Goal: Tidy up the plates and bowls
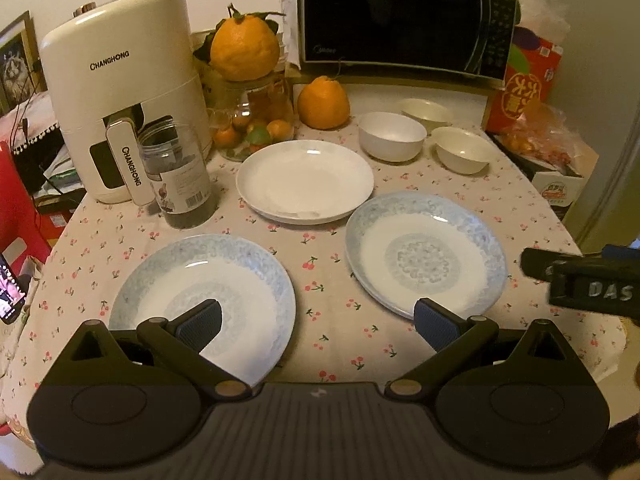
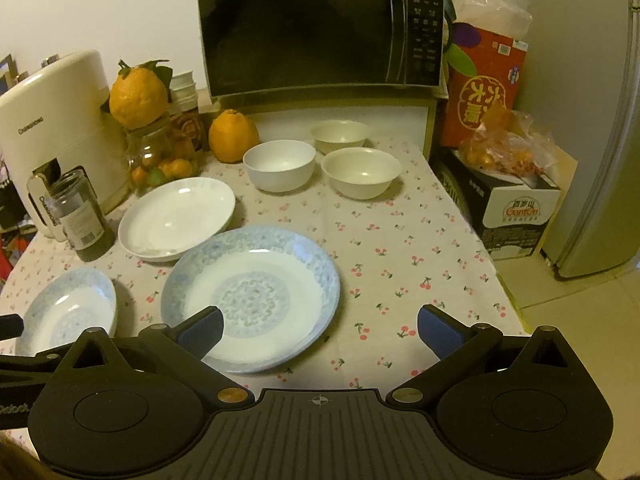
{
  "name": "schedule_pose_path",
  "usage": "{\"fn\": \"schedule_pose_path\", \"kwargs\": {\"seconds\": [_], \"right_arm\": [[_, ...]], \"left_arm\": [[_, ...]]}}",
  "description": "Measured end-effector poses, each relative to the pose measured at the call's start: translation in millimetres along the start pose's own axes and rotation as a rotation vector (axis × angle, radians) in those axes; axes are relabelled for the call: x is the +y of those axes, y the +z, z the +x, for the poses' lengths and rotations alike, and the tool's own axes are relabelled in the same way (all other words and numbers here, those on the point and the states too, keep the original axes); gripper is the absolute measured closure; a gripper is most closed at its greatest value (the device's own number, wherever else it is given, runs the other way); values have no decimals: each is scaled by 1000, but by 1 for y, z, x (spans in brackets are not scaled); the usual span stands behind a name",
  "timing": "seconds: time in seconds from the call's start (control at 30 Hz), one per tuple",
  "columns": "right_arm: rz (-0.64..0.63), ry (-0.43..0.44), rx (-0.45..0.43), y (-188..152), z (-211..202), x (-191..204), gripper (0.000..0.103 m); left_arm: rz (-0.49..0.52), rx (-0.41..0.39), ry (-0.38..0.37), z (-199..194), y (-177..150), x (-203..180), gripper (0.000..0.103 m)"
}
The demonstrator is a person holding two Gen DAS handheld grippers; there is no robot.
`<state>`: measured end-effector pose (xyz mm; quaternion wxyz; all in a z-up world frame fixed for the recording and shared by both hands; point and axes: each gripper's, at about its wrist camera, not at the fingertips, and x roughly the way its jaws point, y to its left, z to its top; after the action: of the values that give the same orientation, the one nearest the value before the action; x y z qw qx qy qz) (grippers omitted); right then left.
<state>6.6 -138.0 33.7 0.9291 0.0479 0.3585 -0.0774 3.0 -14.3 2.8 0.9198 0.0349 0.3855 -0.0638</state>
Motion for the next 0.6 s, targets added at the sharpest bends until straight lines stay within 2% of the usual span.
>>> {"fn": "schedule_pose_path", "kwargs": {"seconds": [0.17,0.37,0.47,0.6], "right_arm": [[-48,-14,0,18,3,-3,0],[-28,77,85,38,27,-14,0],[7,132,150,45,48,-23,0],[74,190,224,46,78,-36,3]], "left_arm": [[11,15,-18,11,4,6,1],[-49,73,-121,26,18,16,6],[-97,81,-176,35,24,22,11],[-111,96,-211,50,30,22,25]]}}
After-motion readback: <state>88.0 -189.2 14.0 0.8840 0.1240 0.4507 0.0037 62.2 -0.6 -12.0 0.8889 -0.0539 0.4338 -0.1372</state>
